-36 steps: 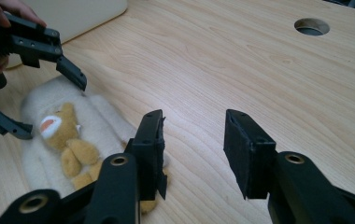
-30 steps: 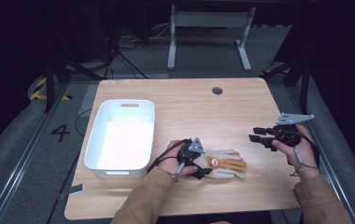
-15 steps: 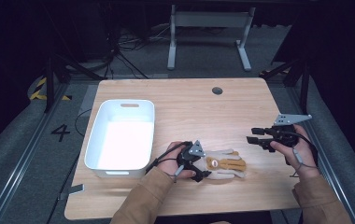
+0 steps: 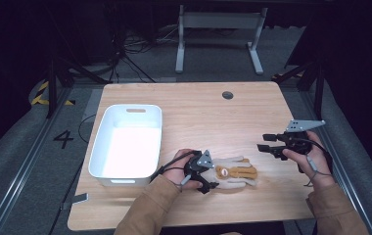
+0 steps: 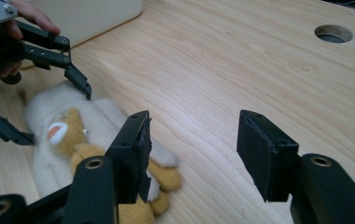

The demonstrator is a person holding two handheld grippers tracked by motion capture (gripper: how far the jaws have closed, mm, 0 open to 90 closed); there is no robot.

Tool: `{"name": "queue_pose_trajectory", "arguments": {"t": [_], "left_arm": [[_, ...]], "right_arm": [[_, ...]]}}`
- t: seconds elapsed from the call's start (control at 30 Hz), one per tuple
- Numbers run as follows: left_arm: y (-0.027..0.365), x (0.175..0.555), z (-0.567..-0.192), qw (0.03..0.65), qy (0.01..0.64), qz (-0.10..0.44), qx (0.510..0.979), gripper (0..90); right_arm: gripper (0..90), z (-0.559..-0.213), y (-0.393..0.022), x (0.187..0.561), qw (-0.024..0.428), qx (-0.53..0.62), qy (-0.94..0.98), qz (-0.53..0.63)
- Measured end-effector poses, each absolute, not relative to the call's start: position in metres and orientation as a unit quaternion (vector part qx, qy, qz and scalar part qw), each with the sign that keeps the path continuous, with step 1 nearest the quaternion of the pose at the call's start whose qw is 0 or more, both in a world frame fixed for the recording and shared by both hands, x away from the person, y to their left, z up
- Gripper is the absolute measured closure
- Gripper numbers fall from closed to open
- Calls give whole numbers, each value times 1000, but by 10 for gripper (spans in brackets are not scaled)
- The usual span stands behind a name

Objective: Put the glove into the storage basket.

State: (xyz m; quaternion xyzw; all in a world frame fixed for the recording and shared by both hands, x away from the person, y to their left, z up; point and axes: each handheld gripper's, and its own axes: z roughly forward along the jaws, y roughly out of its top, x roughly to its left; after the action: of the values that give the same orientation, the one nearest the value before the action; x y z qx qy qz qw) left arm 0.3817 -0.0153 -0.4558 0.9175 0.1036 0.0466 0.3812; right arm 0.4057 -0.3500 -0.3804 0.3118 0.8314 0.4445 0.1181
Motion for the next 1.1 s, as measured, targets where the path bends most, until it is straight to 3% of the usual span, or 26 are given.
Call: {"name": "queue_pose_trajectory", "arguments": {"t": [0.4, 0.83, 1.03, 1.1], "left_arm": [[-31, 386, -468, 354, 105, 56, 928, 94], [-45, 387, -472, 368, 124, 46, 920, 70], [-52, 384, -469, 374, 124, 48, 918, 215], [-52, 383, -465, 368, 128, 48, 920, 345]], "right_arm": [[452, -383, -347, 407, 118, 308, 835, 440], [453, -386, -345, 407, 116, 309, 837, 437], [458, -387, -346, 408, 114, 314, 837, 434], [460, -387, -346, 407, 114, 313, 837, 434]]}}
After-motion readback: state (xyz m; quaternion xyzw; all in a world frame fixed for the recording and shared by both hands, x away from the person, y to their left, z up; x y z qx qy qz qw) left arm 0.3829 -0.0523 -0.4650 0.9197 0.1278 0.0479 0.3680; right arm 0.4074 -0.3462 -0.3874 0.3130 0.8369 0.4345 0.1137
